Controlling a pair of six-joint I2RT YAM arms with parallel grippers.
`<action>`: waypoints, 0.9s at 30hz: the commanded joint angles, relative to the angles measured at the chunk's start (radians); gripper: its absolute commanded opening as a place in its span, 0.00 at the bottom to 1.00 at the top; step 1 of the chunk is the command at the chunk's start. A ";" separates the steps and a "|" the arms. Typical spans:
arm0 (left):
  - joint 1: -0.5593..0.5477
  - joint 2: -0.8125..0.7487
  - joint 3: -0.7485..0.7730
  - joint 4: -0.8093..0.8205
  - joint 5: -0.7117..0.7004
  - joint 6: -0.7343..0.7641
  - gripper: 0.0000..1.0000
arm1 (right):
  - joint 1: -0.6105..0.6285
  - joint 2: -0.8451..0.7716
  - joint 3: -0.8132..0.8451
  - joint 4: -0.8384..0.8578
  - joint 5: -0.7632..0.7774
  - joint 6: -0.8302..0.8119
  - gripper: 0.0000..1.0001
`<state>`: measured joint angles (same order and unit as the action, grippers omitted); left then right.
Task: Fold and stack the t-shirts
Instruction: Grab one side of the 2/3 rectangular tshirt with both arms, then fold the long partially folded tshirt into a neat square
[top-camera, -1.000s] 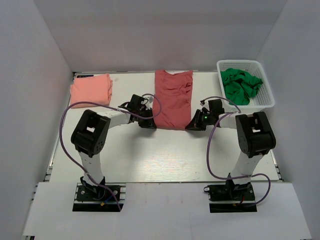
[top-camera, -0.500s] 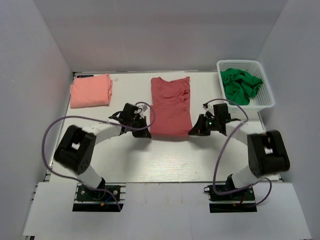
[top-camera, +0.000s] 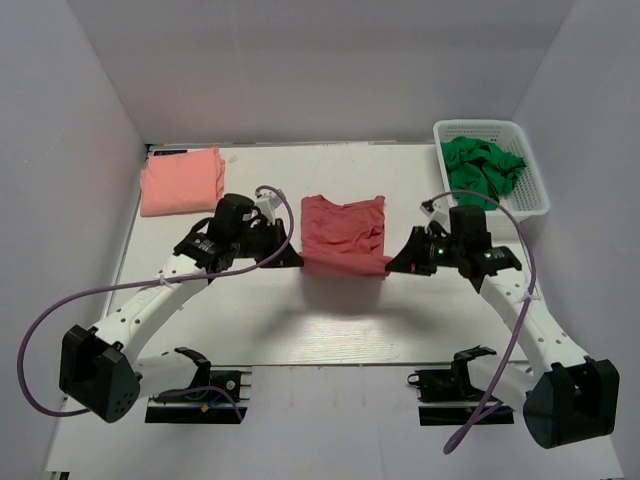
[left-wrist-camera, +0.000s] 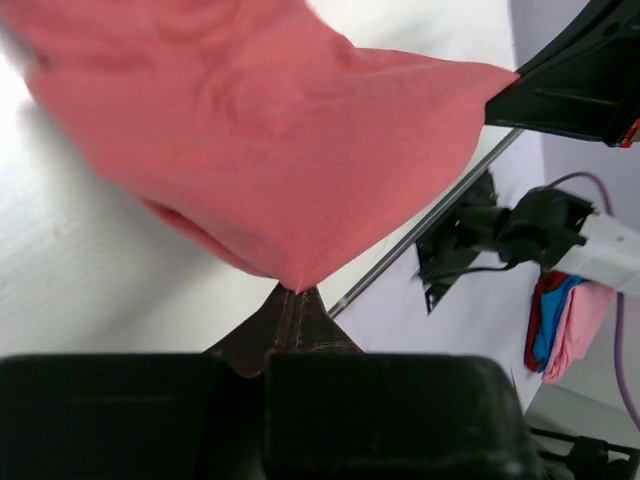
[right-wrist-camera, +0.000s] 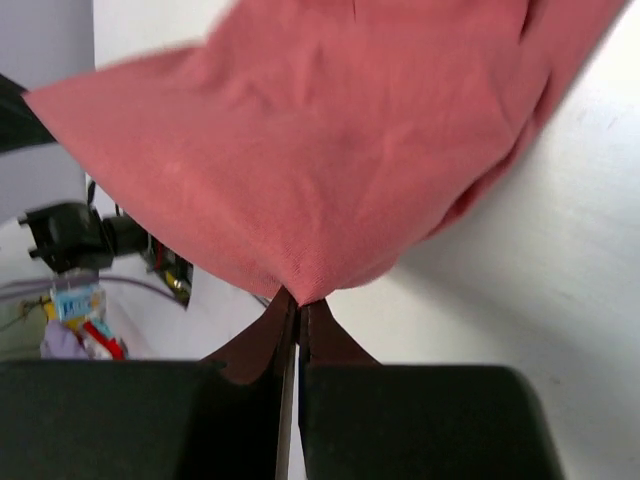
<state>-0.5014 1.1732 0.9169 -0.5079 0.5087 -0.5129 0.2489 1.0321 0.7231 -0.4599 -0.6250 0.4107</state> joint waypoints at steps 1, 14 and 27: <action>0.008 0.008 0.063 0.040 0.014 -0.007 0.00 | -0.013 0.012 0.154 -0.019 0.086 0.023 0.00; 0.040 0.276 0.259 0.250 -0.231 -0.006 0.00 | -0.025 0.305 0.410 0.154 0.214 0.131 0.00; 0.100 0.531 0.454 0.336 -0.271 -0.015 0.00 | -0.075 0.554 0.608 0.217 0.202 0.119 0.00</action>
<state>-0.4217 1.6985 1.3029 -0.2314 0.2653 -0.5278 0.2028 1.5578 1.2522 -0.3058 -0.4171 0.5289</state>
